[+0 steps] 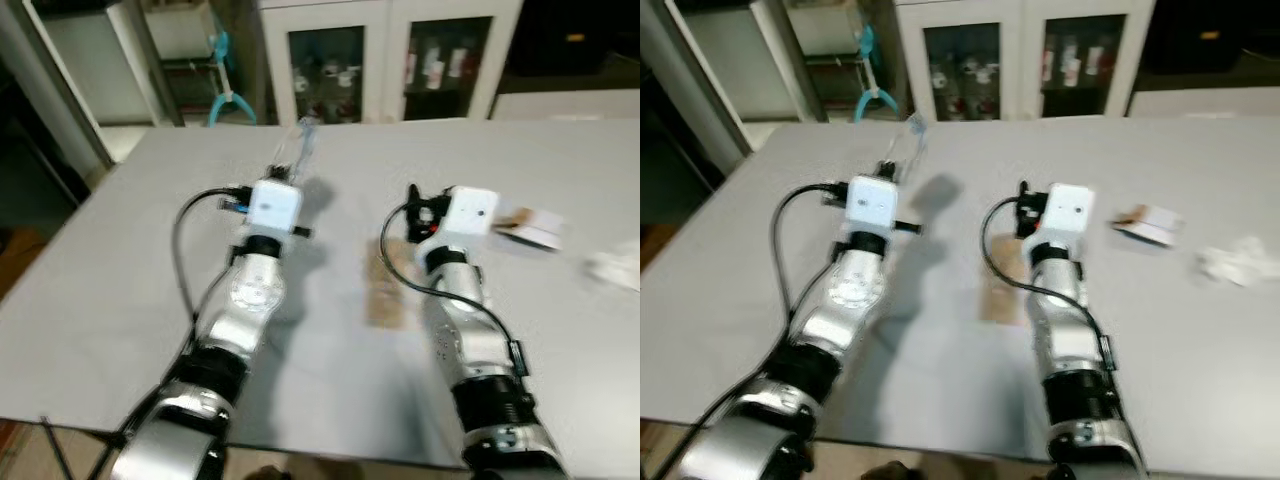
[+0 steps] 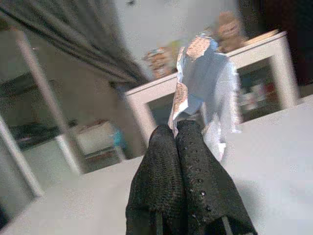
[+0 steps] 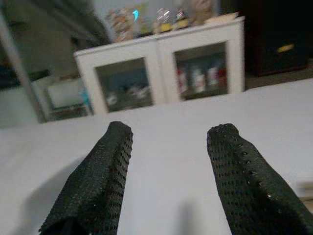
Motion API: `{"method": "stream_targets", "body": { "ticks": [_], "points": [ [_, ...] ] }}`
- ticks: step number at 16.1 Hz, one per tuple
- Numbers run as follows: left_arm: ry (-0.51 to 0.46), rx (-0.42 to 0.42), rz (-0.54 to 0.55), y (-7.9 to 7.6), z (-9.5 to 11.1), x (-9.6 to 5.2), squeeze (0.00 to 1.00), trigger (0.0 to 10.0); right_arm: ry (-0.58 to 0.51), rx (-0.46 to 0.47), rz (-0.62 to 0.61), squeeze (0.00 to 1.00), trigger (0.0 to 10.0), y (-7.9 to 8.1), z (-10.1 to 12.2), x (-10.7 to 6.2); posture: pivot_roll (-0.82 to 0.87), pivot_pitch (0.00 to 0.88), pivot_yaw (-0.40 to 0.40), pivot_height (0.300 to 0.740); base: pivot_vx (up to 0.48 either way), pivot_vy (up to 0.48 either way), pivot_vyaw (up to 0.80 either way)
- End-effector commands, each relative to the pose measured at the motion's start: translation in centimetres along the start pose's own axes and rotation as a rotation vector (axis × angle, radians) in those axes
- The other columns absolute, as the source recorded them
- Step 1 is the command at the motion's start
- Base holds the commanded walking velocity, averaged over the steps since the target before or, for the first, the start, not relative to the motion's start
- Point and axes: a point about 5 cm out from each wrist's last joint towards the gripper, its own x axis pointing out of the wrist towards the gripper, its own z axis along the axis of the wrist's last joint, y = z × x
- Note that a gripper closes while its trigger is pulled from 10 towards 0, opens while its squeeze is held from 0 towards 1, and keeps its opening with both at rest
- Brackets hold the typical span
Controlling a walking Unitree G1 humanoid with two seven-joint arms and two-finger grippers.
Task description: Picking trash to rubbish bin
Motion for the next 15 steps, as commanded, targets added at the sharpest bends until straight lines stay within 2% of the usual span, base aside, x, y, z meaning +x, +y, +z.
{"method": "stream_targets", "body": {
  "ticks": [1, 7, 15],
  "points": [
    [-0.003, 0.011, 0.011, 0.9, 0.0, 0.1, 0.00, 10.0, -0.009, 0.018, 0.020, 0.00, 10.0, 0.8, 0.2, 0.1, 0.03, 0.000, 0.105, 0.740, 0.000, -0.480, 0.00],
    [-0.006, 0.009, 0.011, 1.0, 0.2, 0.3, 0.00, 10.0, -0.012, 0.018, 0.026, 0.00, 10.0, 0.9, 0.3, 0.1, 0.02, 0.000, 0.104, 0.740, 0.000, -0.480, 0.00],
    [0.000, 0.019, 0.042, 2.1, 0.1, 0.6, 0.00, 10.0, -0.012, 0.026, 0.043, 0.00, 10.0, 1.0, 0.3, 0.1, 0.03, 0.000, 0.096, 0.740, 0.000, -0.466, 0.00]
  ]
}}
